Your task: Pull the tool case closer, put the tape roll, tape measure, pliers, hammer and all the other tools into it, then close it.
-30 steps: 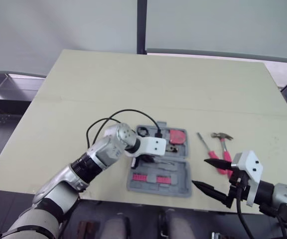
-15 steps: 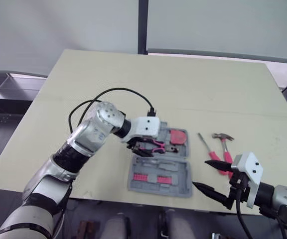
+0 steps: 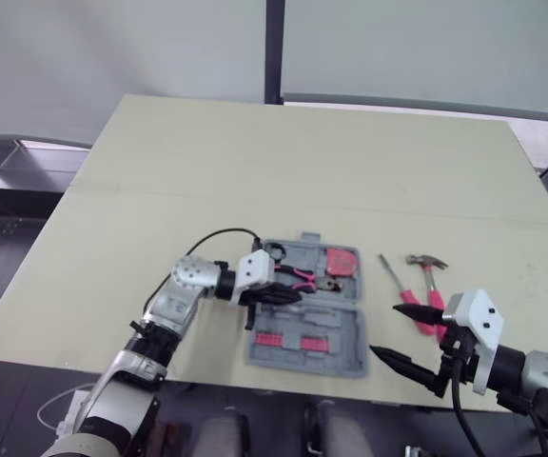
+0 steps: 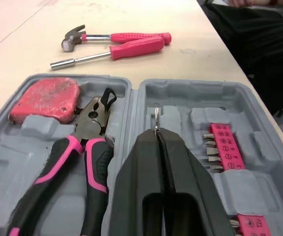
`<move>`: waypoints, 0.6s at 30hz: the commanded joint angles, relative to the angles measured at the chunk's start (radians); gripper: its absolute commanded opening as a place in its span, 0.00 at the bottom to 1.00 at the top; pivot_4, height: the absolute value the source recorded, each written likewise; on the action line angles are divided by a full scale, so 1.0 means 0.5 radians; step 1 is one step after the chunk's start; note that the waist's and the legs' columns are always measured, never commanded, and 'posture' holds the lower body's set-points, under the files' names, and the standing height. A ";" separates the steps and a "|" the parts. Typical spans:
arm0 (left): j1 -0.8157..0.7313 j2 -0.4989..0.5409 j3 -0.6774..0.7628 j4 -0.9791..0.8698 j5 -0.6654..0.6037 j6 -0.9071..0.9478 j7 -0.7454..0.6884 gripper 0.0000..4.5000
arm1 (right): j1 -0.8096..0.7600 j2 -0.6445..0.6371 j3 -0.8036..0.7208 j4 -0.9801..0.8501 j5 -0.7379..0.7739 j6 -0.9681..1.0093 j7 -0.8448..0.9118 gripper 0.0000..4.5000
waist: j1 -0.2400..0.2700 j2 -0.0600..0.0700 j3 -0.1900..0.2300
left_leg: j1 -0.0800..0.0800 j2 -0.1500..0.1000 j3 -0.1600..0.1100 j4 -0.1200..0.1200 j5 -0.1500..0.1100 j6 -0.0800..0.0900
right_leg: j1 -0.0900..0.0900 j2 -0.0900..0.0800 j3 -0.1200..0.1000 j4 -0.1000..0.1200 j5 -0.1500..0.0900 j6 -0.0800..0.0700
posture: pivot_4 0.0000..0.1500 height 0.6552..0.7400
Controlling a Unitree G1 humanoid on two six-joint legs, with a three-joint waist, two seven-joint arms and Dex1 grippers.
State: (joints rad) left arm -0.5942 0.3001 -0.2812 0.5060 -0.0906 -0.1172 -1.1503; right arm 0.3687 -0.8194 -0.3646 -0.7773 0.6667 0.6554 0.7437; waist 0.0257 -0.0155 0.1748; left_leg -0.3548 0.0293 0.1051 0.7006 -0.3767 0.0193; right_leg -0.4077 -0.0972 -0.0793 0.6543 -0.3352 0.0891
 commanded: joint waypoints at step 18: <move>-0.103 0.032 -0.258 0.268 0.437 -0.109 0.118 0.02 | 0.020 0.002 -0.056 -0.034 -0.008 -0.018 -0.011 1.00 | -0.002 -0.001 -0.002 | 0.003 0.000 0.000 0.000 0.000 0.000 | 0.003 0.000 0.000 0.000 0.000 0.000 | 1.00 1.00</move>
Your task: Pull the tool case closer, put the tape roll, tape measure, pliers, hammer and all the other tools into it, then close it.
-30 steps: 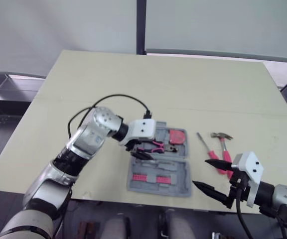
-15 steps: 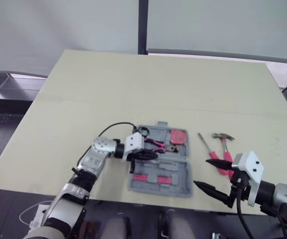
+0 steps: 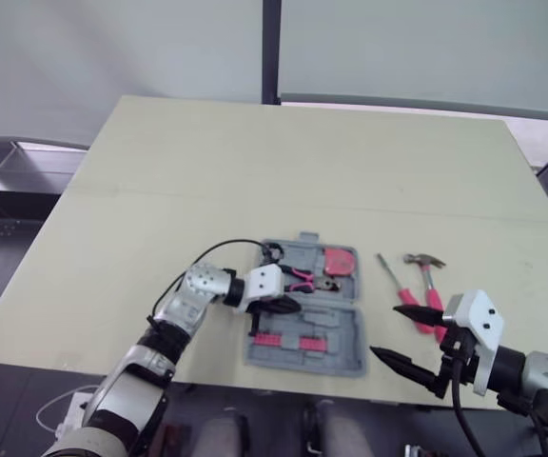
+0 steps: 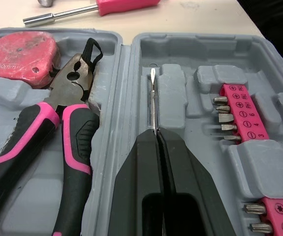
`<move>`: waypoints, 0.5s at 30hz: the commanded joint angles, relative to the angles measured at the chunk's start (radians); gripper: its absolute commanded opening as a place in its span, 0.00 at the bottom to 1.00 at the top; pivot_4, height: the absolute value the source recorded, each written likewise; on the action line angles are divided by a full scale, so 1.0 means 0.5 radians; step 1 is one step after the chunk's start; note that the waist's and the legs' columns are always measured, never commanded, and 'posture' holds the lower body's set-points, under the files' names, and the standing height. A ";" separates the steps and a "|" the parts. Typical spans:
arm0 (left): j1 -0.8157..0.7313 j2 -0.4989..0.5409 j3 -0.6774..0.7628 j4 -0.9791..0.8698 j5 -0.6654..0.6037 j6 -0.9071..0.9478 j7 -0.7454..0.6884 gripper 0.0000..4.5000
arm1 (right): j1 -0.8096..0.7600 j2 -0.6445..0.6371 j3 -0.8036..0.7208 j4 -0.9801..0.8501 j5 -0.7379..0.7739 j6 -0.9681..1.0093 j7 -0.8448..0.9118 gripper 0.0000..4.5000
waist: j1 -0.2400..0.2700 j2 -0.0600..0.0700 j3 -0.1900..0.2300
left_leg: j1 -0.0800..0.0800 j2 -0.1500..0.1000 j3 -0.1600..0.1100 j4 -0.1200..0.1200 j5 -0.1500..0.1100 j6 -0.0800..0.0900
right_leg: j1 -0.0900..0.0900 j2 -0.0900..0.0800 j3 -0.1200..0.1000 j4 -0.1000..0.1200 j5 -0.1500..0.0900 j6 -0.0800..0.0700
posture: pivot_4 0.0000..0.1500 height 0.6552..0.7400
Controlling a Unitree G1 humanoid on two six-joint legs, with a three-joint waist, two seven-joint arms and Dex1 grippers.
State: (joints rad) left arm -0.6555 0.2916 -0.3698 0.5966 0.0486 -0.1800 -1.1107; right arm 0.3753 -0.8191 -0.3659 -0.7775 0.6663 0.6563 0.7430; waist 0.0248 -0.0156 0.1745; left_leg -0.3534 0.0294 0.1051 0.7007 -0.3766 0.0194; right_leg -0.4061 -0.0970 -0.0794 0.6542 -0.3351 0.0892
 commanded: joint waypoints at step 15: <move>0.043 0.124 -0.301 0.104 0.347 0.245 -0.001 0.02 | 0.002 -0.012 -0.050 0.038 -0.077 -0.031 0.020 1.00 | -0.014 -0.002 -0.045 | 0.039 0.005 -0.004 -0.010 -0.005 0.005 | 0.043 -0.012 0.001 -0.025 0.000 0.000 | 1.00 1.00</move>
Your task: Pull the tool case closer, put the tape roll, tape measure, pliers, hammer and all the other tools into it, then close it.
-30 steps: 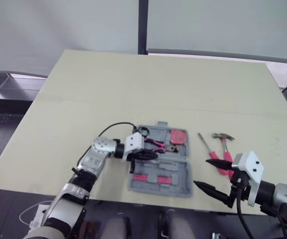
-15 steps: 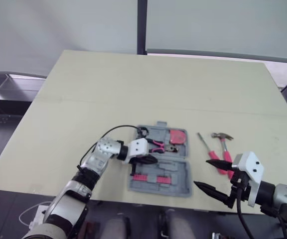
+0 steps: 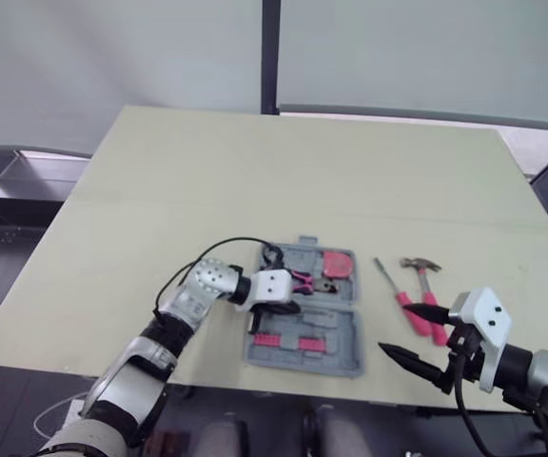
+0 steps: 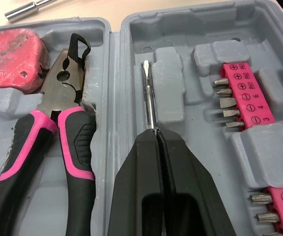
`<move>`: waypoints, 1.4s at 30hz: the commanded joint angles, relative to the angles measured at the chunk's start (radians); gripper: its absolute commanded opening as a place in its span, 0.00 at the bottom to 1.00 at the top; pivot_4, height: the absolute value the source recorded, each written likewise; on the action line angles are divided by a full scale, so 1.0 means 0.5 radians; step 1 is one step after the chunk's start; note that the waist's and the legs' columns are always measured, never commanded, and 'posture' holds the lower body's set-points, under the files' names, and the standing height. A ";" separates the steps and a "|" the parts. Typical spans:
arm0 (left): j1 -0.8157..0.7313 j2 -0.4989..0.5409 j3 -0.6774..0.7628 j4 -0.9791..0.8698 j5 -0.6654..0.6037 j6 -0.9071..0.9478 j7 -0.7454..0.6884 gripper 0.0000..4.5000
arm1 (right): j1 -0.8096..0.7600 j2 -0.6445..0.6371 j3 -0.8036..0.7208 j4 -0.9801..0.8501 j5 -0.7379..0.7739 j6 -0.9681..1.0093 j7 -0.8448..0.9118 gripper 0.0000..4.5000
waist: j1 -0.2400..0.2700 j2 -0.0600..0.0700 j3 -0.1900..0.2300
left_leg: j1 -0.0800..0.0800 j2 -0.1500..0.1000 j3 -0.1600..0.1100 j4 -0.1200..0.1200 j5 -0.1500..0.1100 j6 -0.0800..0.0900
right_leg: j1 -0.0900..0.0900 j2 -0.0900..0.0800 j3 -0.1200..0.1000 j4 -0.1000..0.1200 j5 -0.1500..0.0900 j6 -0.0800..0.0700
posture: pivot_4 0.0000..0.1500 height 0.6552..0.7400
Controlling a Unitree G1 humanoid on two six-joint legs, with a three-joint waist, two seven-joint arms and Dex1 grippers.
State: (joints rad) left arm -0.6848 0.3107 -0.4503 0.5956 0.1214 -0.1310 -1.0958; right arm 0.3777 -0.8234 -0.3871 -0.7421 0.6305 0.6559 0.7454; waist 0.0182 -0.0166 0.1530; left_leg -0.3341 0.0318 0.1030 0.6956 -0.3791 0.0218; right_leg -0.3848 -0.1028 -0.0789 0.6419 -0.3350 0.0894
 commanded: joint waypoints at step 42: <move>1.116 0.966 1.531 -0.897 -1.105 0.715 0.031 0.98 | 0.125 -0.044 -0.806 0.882 -0.186 -0.200 0.351 1.00 | -0.041 0.022 0.021 | -0.010 -0.009 -0.008 -0.030 0.002 -0.005 | -0.014 -0.019 -0.003 -0.017 0.000 0.000 | 1.00 1.00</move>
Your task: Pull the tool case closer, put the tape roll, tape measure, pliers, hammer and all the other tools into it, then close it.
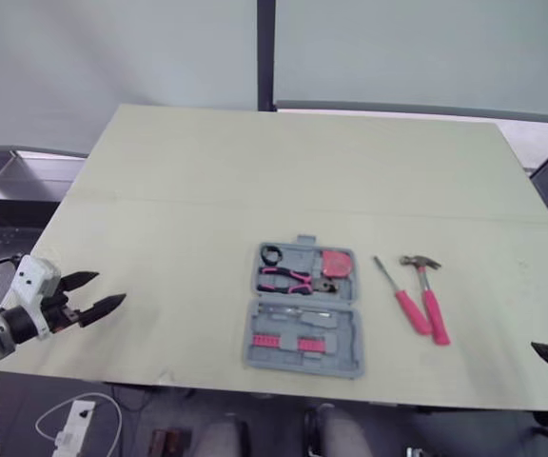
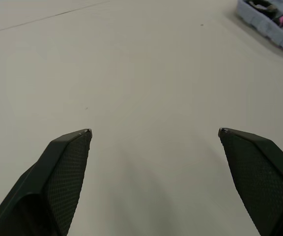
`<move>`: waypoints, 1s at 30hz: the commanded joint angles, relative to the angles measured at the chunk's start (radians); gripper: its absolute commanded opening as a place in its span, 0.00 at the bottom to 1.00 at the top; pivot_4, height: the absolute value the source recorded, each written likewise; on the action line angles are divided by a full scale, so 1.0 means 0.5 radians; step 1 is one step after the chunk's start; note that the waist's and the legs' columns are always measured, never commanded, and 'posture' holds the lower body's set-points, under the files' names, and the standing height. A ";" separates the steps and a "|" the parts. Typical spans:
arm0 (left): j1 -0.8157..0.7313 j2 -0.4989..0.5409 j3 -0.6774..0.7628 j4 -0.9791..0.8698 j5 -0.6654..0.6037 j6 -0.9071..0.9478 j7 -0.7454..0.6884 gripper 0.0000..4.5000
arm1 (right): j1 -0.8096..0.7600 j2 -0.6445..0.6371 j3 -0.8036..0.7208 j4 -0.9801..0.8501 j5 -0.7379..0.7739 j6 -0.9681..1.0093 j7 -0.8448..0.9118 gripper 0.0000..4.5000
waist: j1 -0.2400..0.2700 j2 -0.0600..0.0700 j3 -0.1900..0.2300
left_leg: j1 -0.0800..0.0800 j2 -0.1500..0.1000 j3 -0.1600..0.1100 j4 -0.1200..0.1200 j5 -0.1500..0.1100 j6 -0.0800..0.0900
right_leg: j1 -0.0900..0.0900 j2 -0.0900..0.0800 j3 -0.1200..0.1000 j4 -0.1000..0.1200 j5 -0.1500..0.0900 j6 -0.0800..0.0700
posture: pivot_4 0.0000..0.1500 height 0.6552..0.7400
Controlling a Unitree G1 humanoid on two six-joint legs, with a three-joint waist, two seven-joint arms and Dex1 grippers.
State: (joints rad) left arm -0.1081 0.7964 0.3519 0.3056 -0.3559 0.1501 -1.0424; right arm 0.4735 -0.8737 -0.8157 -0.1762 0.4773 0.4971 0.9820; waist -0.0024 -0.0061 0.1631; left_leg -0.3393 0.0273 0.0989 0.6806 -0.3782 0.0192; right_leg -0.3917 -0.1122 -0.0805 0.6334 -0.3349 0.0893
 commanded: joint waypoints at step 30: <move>-1.046 -0.307 -0.727 -0.998 -0.529 0.608 -0.336 0.98 | -1.564 0.711 1.122 0.317 -0.374 0.734 -1.657 1.00 | -0.004 0.010 0.011 | -0.032 -0.003 0.002 0.011 0.014 0.002 | -0.025 0.024 0.001 0.016 0.004 0.007 | 1.00 1.00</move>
State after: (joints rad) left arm -0.6222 0.6443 -0.0187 -0.1528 -0.5939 0.4464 -1.2111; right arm -0.3118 -0.5176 -0.2329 -0.0107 0.3084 0.8916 0.1676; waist -0.0046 -0.0011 0.1687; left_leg -0.3551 0.0262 0.0999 0.6864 -0.3710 0.0201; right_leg -0.4041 -0.1003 -0.0794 0.6417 -0.3330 0.0928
